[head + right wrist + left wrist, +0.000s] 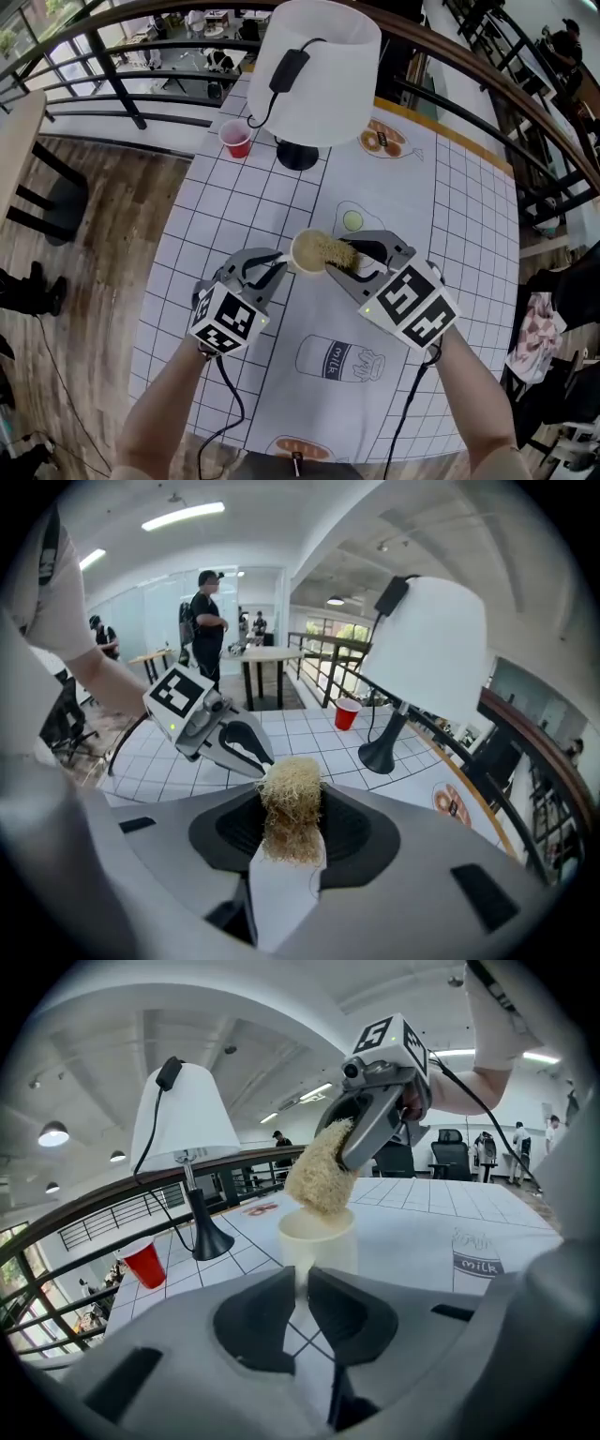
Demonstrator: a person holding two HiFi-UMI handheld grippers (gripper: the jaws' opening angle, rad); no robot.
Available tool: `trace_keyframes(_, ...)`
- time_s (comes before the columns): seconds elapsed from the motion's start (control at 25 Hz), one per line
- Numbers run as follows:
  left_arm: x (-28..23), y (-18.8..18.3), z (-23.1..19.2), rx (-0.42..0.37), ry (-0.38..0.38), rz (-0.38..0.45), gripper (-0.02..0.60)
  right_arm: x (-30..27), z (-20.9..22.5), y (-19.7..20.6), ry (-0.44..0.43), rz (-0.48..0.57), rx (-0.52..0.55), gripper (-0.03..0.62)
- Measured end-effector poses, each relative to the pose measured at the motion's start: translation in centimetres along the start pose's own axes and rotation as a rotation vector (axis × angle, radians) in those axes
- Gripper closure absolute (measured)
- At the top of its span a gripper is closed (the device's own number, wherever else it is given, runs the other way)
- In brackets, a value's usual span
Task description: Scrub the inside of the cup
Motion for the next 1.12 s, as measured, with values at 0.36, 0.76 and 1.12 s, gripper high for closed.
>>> trace_keyframes(0.36,0.2,0.0,0.0,0.032,0.001,0.03,0.528,-3.8,-0.2,-0.7,-0.144,-0.271,0.139,0.453)
trace_keyframes(0.76,0.2,0.0,0.3,0.104,0.008,0.085,0.528,-7.7,-0.4,0.1,-0.23,-0.405,0.237,0.453)
trace_keyframes(1.12,0.2,0.1,0.7,0.13,-0.004,0.093,0.528,-7.9,-0.8,0.9,-0.298,-0.408,0.189,0.469)
Point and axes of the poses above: the fingertips, and each gripper's own axes: x backward along the fingers, z to its right, y out of its underside, the point moved 4 cm from there along x, backward along the fingers
